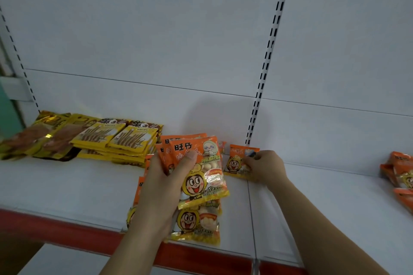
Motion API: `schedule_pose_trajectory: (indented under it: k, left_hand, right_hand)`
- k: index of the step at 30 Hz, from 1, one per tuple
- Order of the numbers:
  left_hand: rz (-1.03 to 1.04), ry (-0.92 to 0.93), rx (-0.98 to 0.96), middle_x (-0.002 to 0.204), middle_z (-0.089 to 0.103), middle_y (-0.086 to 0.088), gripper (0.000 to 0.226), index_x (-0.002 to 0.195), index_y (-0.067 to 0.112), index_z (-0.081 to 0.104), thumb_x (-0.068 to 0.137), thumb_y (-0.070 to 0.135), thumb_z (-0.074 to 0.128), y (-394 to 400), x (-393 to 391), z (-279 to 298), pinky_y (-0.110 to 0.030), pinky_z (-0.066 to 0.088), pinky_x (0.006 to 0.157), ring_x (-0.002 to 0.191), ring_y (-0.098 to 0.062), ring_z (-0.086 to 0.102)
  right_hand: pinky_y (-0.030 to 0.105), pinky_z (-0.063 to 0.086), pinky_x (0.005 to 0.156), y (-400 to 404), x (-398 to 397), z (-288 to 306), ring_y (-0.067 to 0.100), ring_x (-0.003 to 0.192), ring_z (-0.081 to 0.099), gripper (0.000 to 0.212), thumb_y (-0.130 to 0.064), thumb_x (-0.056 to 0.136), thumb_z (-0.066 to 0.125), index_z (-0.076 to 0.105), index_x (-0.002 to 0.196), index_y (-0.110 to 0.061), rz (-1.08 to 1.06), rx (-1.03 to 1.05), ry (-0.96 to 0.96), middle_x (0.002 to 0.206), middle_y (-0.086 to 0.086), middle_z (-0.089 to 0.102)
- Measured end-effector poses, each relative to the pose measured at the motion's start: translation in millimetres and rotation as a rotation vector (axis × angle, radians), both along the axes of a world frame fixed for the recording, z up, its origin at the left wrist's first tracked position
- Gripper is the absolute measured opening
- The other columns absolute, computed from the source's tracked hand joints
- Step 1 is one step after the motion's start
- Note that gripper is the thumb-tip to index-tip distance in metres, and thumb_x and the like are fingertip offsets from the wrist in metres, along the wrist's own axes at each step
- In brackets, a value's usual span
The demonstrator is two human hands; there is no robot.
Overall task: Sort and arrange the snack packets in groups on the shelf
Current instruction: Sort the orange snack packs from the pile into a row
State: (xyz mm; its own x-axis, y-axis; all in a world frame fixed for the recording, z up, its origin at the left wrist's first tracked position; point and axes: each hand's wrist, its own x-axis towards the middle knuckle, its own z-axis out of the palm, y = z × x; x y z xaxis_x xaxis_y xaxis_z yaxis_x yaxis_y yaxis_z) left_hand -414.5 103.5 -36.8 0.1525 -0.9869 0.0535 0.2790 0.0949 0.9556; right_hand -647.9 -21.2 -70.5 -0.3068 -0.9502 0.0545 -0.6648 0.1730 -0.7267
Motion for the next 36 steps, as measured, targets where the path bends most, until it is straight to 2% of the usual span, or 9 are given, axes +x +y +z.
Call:
schedule_pose_trajectory:
  k: [6,14,19,22,24,27,28,33,36]
  left_hand:
    - [-0.05,-0.049,0.002,0.116,0.076,0.008,0.063,0.117,0.046,0.063,0.061,0.068,0.084,-7,-11,-7,-0.057,0.055,0.097,0.107,-0.026,0.075]
    - [-0.047,-0.041,0.009,0.114,0.076,0.01,0.067,0.121,0.043,0.06,0.064,0.068,0.084,-2,-21,-8,-0.053,0.056,0.097,0.105,-0.023,0.075]
    - [-0.036,-0.023,0.004,0.114,0.077,0.01,0.064,0.123,0.042,0.06,0.065,0.061,0.08,2,-24,-5,-0.052,0.057,0.096,0.103,-0.021,0.076]
    - [-0.035,-0.032,0.007,0.114,0.077,0.009,0.063,0.121,0.04,0.061,0.067,0.063,0.084,1,-28,-4,-0.052,0.058,0.095,0.103,-0.022,0.076]
    - [-0.045,-0.044,0.003,0.114,0.076,0.009,0.061,0.119,0.039,0.061,0.069,0.064,0.085,0,-32,-4,-0.05,0.059,0.093,0.104,-0.022,0.075]
    - [-0.052,-0.046,-0.017,0.111,0.077,0.008,0.058,0.123,0.033,0.059,0.072,0.053,0.081,-1,-46,0,-0.038,0.062,0.08,0.094,-0.015,0.078]
    - [-0.044,-0.057,-0.023,0.109,0.077,0.008,0.059,0.124,0.032,0.058,0.073,0.051,0.08,-2,-52,1,-0.035,0.063,0.074,0.09,-0.013,0.078]
    - [-0.027,-0.119,-0.009,0.109,0.076,0.004,0.071,0.129,0.036,0.049,0.07,0.07,0.068,-4,-70,1,-0.031,0.062,0.058,0.084,-0.016,0.079]
    - [-0.062,-0.095,-0.005,0.113,0.076,0.006,0.067,0.132,0.035,0.049,0.076,0.07,0.062,-6,-74,-2,-0.04,0.065,0.074,0.089,-0.016,0.079]
  right_hand:
    - [0.025,0.035,0.047,-6,-7,-1,0.012,0.06,0.053,0.036,-0.041,0.096,0.059,0.053,0.07,-0.017,-0.017,0.005,0.238,0.067,0.0,0.059]
    - [0.027,0.038,0.057,-7,-3,-10,0.021,0.078,0.059,0.026,-0.048,0.095,0.058,0.052,0.091,-0.022,-0.008,-0.061,0.302,0.086,0.0,0.063]
    - [0.03,0.044,0.064,-8,-1,-9,0.024,0.083,0.059,0.042,-0.057,0.095,0.052,0.057,0.104,-0.017,-0.042,-0.057,0.331,0.097,0.006,0.067]
    - [0.032,0.047,0.067,10,-5,10,0.024,0.09,0.062,0.049,-0.058,0.096,0.049,0.06,0.109,-0.012,-0.07,-0.095,0.237,0.099,0.005,0.068]
    - [0.035,0.052,0.067,34,-4,29,0.02,0.081,0.063,0.045,-0.056,0.097,0.049,0.064,0.094,-0.014,-0.038,-0.195,0.076,0.086,0.0,0.069]
    - [0.034,0.053,0.058,90,10,56,0.014,0.066,0.065,0.049,-0.061,0.094,0.05,0.069,0.086,-0.017,0.242,-0.227,-0.328,0.073,-0.002,0.07]
    - [0.03,0.054,0.056,107,16,61,0.013,0.066,0.067,0.047,-0.061,0.091,0.052,0.071,0.087,-0.018,0.339,-0.211,-0.374,0.074,-0.002,0.072]
    - [0.025,0.055,0.057,135,15,57,0.009,0.068,0.071,0.023,-0.048,0.088,0.067,0.071,0.09,-0.025,0.3,-0.252,-0.31,0.077,-0.007,0.075]
    - [0.022,0.056,0.061,136,9,54,0.005,0.073,0.072,0.021,-0.043,0.09,0.067,0.072,0.093,-0.023,0.243,-0.242,-0.324,0.08,-0.01,0.076]
